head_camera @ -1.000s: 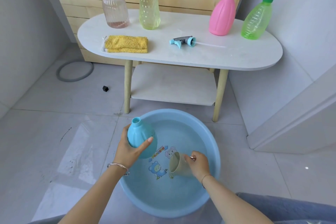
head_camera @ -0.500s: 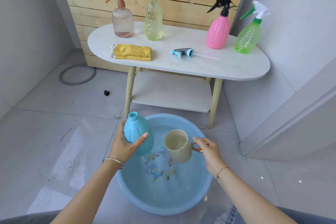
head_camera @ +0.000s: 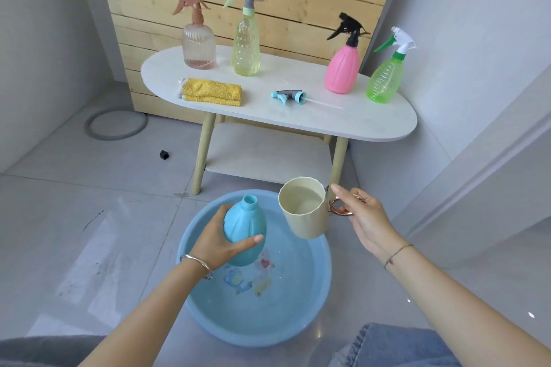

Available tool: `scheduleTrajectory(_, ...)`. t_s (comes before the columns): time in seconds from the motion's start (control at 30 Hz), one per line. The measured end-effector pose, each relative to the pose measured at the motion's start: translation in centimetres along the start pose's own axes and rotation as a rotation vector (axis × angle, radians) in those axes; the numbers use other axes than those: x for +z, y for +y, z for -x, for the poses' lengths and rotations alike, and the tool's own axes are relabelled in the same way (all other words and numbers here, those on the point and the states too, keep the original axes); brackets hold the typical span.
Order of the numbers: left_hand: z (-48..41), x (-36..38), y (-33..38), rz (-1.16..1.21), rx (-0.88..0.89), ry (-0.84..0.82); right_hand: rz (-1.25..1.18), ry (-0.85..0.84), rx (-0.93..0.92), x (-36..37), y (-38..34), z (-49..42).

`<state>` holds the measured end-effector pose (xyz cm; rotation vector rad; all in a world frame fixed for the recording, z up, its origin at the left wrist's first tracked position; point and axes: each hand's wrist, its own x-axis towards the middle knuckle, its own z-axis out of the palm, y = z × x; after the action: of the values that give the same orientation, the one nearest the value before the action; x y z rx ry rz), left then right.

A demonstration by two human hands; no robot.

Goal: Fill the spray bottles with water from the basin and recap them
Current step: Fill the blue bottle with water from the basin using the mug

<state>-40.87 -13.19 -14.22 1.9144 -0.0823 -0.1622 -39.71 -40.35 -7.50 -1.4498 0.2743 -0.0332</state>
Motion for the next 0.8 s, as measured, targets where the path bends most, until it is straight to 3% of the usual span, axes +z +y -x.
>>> scheduleTrajectory(0.8,-0.5,1.8,-1.2,-0.168,0.049,-0.048,0.259,0.098,-0.208,2.3,-3.0,0.8)
